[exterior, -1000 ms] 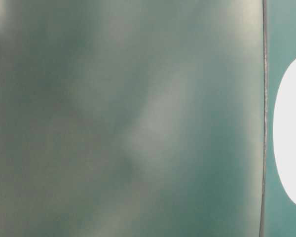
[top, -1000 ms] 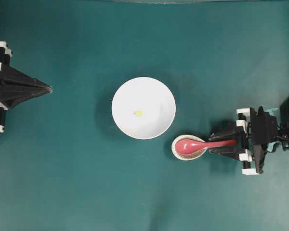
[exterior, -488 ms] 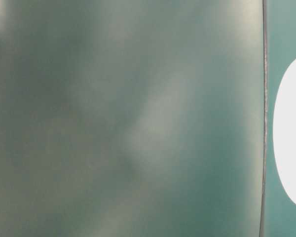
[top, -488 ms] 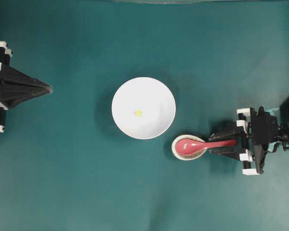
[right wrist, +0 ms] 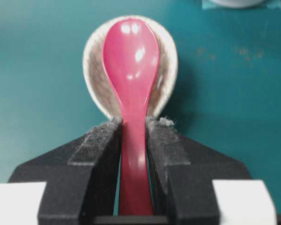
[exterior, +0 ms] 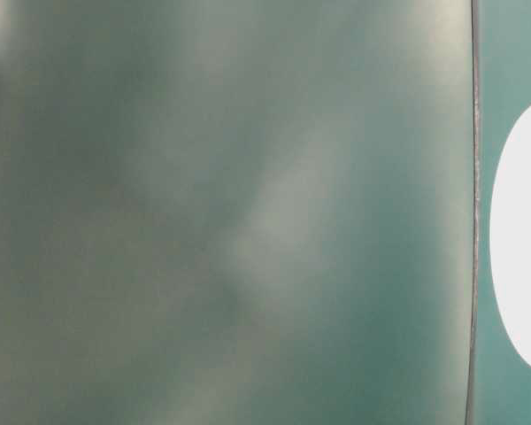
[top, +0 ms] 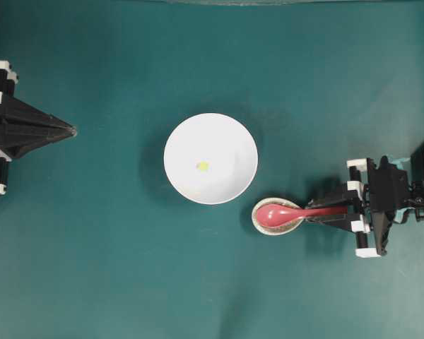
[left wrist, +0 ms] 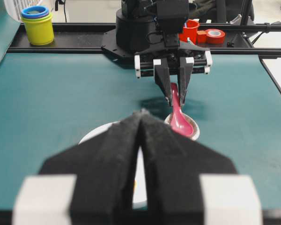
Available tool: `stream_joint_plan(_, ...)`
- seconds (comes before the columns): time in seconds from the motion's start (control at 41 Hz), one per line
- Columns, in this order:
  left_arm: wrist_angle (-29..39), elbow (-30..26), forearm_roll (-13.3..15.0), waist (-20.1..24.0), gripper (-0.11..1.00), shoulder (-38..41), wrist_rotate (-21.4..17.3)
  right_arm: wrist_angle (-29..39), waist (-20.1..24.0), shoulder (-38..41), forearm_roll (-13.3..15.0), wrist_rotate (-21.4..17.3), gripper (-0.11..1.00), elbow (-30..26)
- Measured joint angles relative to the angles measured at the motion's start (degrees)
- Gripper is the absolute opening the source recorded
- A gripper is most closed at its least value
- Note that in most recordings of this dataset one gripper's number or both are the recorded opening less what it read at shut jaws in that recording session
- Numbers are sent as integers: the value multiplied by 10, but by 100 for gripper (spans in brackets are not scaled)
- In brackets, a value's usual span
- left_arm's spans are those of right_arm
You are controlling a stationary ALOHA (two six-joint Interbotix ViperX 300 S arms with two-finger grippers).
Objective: Scoop the yellow hexagonal prism block from the bowl with a spoon using the right arm.
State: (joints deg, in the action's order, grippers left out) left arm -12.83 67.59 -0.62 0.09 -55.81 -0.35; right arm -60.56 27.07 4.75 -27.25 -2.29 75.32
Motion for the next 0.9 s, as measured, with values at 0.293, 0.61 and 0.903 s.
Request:
stream_joint_plan(0.293, 0, 0, 0, -1, -1, 1, 5, 45, -3, -80, -1, 8, 23, -1)
stream_joint_plan(0.61, 0, 0, 0, 0, -1, 0, 6, 195, -52, -192, -1, 72, 23, -42)
stream_joint_plan(0.903, 3, 0, 0, -1, -1, 0, 6, 442, -163, -259, -1, 93, 23, -134)
